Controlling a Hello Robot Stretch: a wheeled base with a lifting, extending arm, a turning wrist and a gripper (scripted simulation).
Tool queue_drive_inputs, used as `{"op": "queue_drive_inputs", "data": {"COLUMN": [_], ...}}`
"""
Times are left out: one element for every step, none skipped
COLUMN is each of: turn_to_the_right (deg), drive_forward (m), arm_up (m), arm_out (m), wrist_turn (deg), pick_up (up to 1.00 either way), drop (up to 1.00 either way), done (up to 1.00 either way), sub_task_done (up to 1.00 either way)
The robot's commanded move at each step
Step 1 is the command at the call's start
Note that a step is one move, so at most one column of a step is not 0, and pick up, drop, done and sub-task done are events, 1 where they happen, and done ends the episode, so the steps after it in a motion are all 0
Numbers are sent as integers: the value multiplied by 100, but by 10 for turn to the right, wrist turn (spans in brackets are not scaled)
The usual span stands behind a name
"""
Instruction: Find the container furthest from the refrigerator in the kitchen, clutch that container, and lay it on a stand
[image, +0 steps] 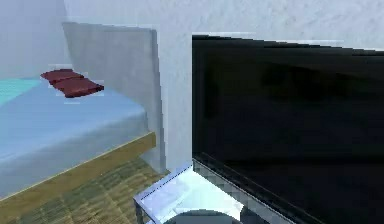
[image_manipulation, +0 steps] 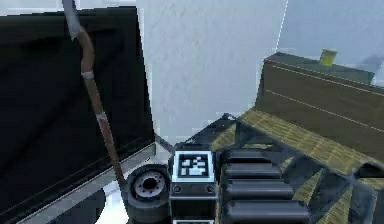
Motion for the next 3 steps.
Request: {"op": "queue_drive_inputs", "data": {"turn_to_the_right": [-450,-450,-420], "drive_forward": [0,0,0], "arm_up": [0,0,0], "arm_out": [0,0,0], "wrist_turn": [0,0,0], "pick_up": [0,0,0], "drop": [0,0,0], "done": [0,0,0], "sub_task_done": [0,0,0]}}
